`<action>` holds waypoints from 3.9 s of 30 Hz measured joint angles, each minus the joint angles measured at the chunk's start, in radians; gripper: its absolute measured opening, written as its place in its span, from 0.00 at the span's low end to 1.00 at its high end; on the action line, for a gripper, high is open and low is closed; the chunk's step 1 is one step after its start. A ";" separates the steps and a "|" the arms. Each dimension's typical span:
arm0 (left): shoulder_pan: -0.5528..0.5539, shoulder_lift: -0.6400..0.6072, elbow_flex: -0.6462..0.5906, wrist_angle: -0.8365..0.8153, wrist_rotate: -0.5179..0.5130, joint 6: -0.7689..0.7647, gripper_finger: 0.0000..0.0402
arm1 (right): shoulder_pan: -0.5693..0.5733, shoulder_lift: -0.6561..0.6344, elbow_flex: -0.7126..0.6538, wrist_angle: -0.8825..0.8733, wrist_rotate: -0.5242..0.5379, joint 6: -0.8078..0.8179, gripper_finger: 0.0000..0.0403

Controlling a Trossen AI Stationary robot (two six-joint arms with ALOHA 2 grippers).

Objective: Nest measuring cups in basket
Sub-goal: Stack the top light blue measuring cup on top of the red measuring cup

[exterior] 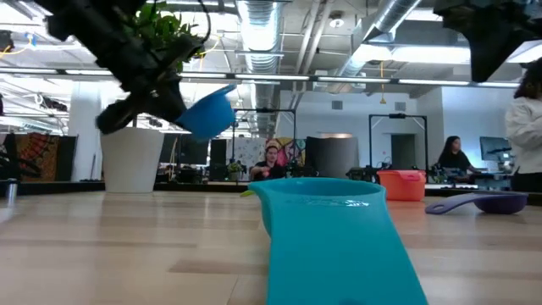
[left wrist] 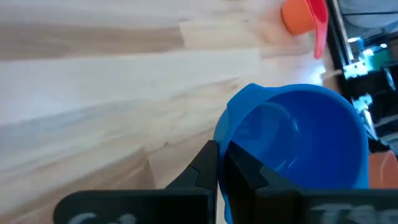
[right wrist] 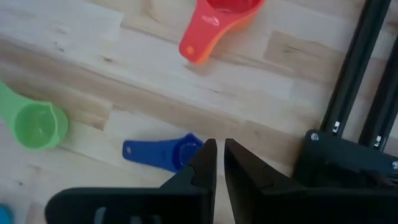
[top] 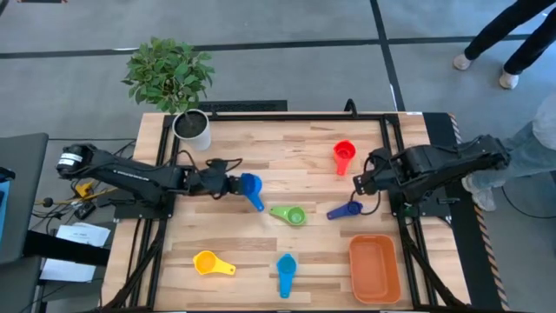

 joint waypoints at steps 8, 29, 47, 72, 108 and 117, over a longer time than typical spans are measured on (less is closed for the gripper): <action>0.035 0.238 0.244 0.002 0.004 0.109 0.00 | 0.040 -0.036 0.001 -0.042 -0.001 0.001 0.08; 0.218 0.898 1.054 0.016 0.118 0.309 0.00 | 0.040 -0.309 0.001 -0.105 0.091 -0.093 0.04; 0.336 1.262 1.520 -0.052 0.244 0.601 0.00 | 0.038 -0.432 0.000 -0.106 0.106 -0.155 0.04; 0.374 1.318 1.519 0.102 0.395 0.891 0.00 | 0.038 -0.407 0.000 -0.092 0.151 0.026 0.04; 0.377 1.327 1.520 0.059 0.360 0.814 0.12 | 0.038 -0.298 0.000 -0.063 0.150 0.081 0.06; 0.382 1.327 1.520 0.043 0.436 0.708 0.09 | 0.038 -0.298 0.000 -0.064 0.150 0.105 0.07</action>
